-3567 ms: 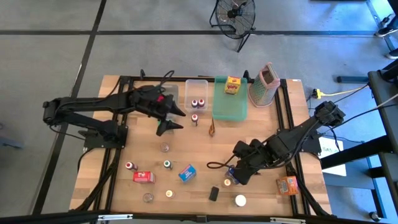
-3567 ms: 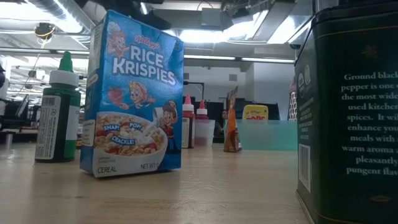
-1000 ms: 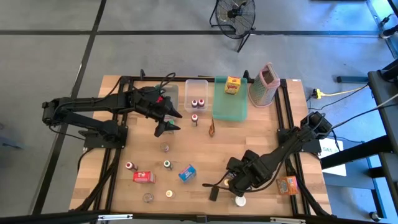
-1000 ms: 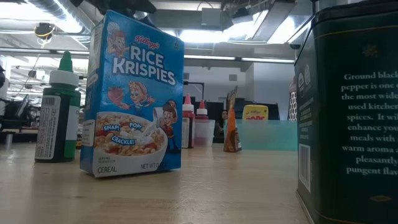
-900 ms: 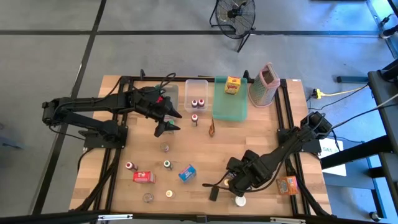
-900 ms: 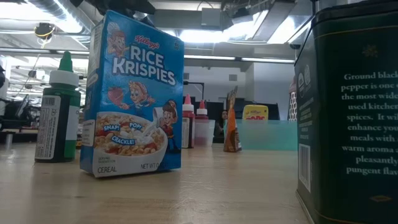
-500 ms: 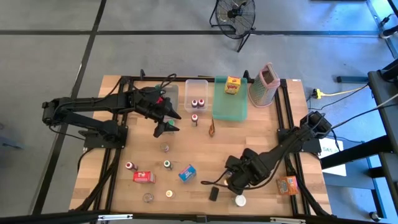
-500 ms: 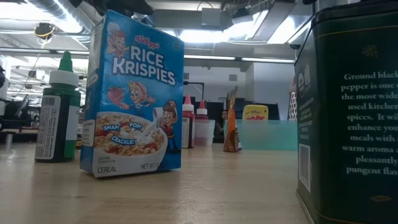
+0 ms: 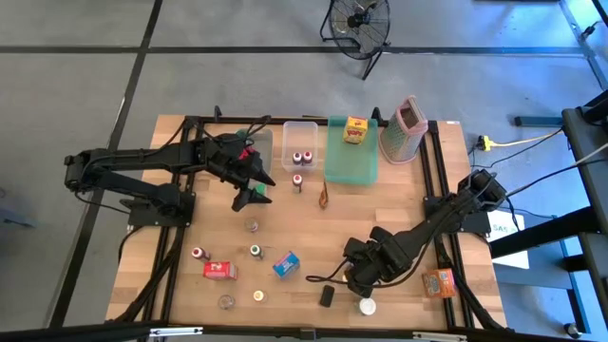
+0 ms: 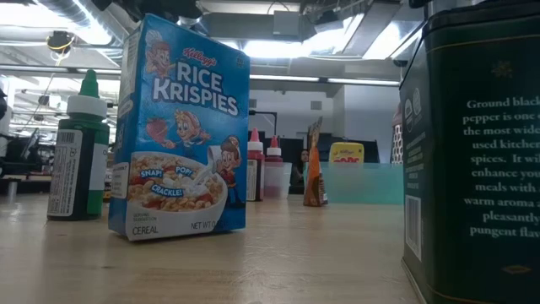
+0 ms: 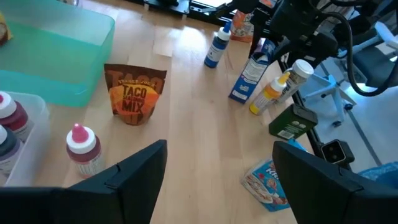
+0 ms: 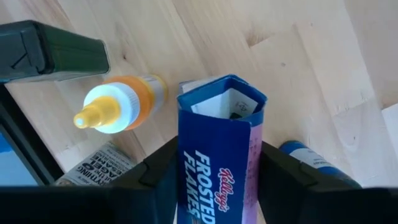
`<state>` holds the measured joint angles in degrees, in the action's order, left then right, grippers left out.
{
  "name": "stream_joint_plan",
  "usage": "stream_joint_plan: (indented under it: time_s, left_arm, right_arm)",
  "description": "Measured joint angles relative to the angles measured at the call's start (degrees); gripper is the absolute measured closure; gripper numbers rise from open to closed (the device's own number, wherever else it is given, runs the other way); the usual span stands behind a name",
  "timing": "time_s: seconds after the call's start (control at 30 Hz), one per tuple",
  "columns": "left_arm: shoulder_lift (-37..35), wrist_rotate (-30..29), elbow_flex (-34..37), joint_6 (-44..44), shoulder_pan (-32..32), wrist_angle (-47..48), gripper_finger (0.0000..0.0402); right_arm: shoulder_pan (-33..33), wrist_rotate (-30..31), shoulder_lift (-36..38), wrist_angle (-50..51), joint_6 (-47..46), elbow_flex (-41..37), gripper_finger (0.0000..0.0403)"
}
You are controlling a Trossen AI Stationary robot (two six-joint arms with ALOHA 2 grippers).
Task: Pick & Place Kitchen Items
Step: Put the blue cereal box into the green bin
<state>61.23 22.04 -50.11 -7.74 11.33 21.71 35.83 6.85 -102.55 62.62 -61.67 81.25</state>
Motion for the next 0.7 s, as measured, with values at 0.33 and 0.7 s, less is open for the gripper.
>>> stream_joint_plan:
  time_s: [0.33,0.7]
  left_arm:
    - [0.0,0.0,0.0,0.96,0.01,-0.01,0.0114]
    - [0.0,0.0,0.0,1.04,0.0,0.0,0.0115]
  right_arm:
    - [0.0,-1.42,0.01,-0.48,-0.01,0.0,0.0267]
    - [0.0,-2.43,0.01,-0.75,0.48,0.0,0.0293]
